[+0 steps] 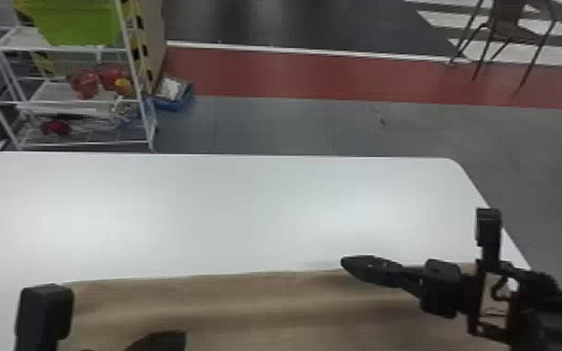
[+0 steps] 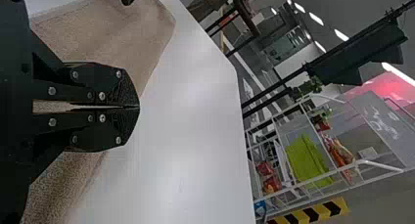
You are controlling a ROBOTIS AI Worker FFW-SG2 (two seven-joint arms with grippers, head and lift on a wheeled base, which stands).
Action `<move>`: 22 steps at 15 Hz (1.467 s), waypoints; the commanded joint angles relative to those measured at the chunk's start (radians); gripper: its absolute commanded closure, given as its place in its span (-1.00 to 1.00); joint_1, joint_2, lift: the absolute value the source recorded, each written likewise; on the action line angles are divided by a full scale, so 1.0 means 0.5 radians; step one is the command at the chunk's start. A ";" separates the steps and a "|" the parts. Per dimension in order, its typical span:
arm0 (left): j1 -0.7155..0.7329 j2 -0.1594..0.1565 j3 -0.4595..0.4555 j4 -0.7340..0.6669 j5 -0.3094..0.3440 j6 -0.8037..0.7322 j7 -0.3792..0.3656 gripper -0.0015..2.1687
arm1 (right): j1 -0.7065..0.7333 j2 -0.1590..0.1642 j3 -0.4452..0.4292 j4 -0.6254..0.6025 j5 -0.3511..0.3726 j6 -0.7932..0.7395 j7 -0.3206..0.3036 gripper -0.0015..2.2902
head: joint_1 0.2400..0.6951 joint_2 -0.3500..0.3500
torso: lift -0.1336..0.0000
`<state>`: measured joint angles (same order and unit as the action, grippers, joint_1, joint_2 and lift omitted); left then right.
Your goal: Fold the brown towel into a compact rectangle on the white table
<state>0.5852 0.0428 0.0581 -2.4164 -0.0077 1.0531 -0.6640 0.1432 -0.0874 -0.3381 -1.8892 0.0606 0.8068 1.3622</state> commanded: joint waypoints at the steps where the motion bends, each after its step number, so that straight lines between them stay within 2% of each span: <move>1: -0.014 0.000 -0.012 0.019 0.000 -0.003 0.000 0.39 | 0.008 0.000 0.081 -0.026 0.017 0.060 0.010 0.32 | 1.00 -0.32 | -0.83; 6: -0.008 0.003 -0.064 0.016 0.006 0.003 -0.006 0.39 | -0.001 0.009 0.234 0.038 0.127 0.036 0.010 0.32 | 1.00 -0.21 | -0.83; 17: 0.008 0.016 -0.052 -0.008 0.000 0.022 -0.025 0.39 | -0.152 0.046 0.357 0.302 0.238 0.017 0.010 0.32 | 1.00 -0.10 | -0.83; 22: 0.023 0.025 -0.052 -0.015 0.000 0.022 -0.028 0.39 | -0.167 0.055 0.409 0.348 0.268 -0.013 0.010 0.32 | 1.00 -0.03 | -0.83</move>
<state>0.5958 0.0543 0.0335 -2.4236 -0.0077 1.0640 -0.6781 0.0637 -0.0614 -0.1414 -1.7240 0.1890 0.8035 1.3622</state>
